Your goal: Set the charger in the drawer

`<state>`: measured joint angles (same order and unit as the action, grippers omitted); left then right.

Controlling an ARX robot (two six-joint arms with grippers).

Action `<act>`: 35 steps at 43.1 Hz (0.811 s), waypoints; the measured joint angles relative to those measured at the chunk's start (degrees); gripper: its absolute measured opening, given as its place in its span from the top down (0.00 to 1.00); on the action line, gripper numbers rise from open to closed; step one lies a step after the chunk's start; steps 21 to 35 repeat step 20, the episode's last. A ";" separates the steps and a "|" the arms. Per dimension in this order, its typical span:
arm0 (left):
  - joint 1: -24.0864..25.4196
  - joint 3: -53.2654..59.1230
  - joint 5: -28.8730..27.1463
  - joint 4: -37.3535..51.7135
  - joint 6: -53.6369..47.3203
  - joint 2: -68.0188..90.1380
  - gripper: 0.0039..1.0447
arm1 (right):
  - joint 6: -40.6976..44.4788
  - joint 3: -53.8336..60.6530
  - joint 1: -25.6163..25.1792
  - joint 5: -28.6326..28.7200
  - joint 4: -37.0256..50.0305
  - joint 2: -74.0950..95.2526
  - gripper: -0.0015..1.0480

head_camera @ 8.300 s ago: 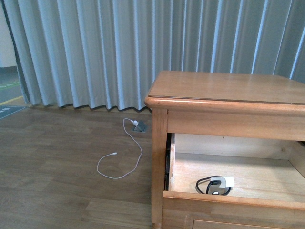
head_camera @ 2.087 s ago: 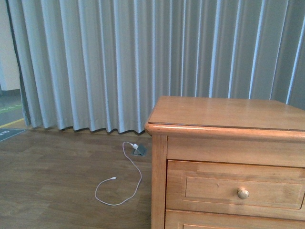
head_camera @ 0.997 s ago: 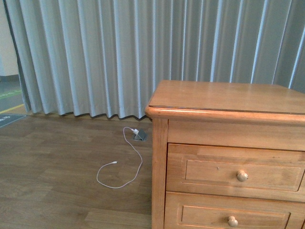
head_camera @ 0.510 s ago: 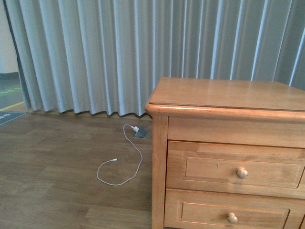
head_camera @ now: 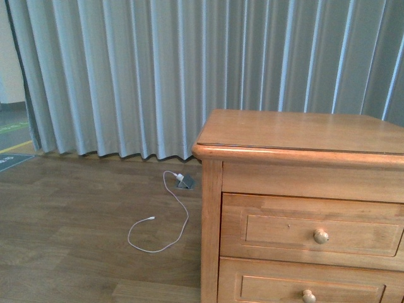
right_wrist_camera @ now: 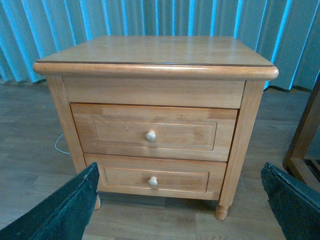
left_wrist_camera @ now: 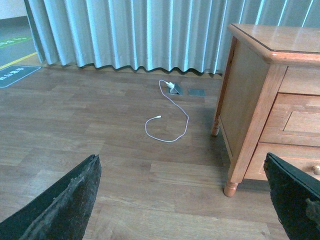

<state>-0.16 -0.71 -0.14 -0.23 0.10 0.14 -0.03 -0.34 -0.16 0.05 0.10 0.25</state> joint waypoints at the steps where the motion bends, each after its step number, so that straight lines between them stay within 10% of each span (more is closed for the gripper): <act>1: 0.00 -0.02 0.00 0.00 0.00 0.00 0.06 | 0.00 0.00 0.00 0.00 0.00 0.00 0.08; 35: 0.00 -0.02 0.00 0.00 0.02 0.00 0.06 | 0.00 0.00 0.00 0.00 0.00 0.00 0.08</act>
